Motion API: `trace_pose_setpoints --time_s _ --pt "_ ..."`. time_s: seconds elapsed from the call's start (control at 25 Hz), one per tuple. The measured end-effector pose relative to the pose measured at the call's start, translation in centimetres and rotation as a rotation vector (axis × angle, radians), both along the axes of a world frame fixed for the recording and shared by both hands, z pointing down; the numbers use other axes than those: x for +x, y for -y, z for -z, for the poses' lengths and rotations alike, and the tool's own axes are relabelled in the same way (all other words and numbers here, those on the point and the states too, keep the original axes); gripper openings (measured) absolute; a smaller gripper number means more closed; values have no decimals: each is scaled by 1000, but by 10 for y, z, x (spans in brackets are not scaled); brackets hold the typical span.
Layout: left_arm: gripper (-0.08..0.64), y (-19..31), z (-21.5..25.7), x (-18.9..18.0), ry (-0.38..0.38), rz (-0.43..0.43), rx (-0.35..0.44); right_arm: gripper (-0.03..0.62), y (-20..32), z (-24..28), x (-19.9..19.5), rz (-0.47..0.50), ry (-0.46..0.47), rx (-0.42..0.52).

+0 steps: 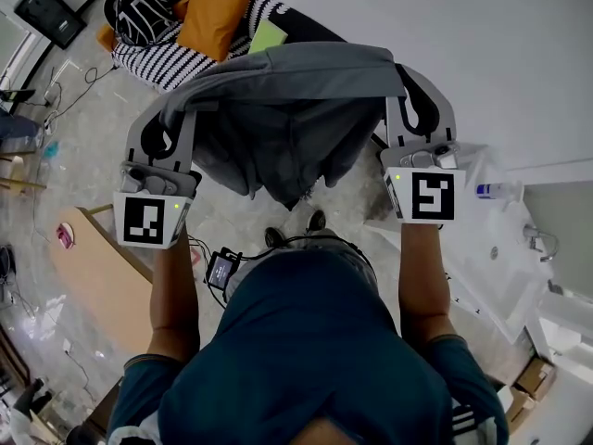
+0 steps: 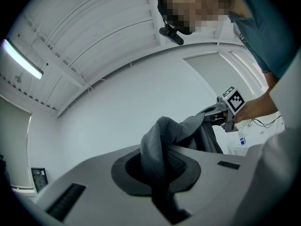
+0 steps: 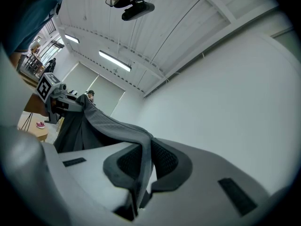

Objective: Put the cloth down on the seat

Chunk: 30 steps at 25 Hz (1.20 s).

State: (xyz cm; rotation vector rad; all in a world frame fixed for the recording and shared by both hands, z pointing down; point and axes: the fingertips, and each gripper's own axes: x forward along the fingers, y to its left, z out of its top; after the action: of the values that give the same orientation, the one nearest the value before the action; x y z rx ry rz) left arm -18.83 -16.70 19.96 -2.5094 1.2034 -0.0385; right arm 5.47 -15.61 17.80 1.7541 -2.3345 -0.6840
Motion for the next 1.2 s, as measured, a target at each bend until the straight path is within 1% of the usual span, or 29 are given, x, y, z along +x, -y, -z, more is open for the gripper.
trace_pose_setpoints --time_s 0.24,0.36,0.52,0.6,0.72,0.8,0.92,1.08,1.2 --pt "25 44 -8 19 26 21 -13 31 43 -11 21 14 14 -20" --pt "25 47 -9 20 22 38 -13 31 50 -14 22 31 19 -17" --pt "25 58 -6 26 49 67 -5 31 64 -13 30 53 27 -14" --pt "26 65 -5 30 48 79 0 31 71 -12 34 66 28 -11" --pt "26 67 -4 33 41 92 1 31 76 -10 35 74 66 -24" --pt "25 77 -8 40 49 101 -8 31 87 -13 42 82 79 -29" --pt "25 99 -11 54 57 115 -6 31 109 -17 57 96 70 -20" --pt "25 110 -13 62 73 131 -5 31 121 -17 67 109 55 0" --pt "26 115 -13 65 75 143 -2 31 128 -17 72 107 83 -14"
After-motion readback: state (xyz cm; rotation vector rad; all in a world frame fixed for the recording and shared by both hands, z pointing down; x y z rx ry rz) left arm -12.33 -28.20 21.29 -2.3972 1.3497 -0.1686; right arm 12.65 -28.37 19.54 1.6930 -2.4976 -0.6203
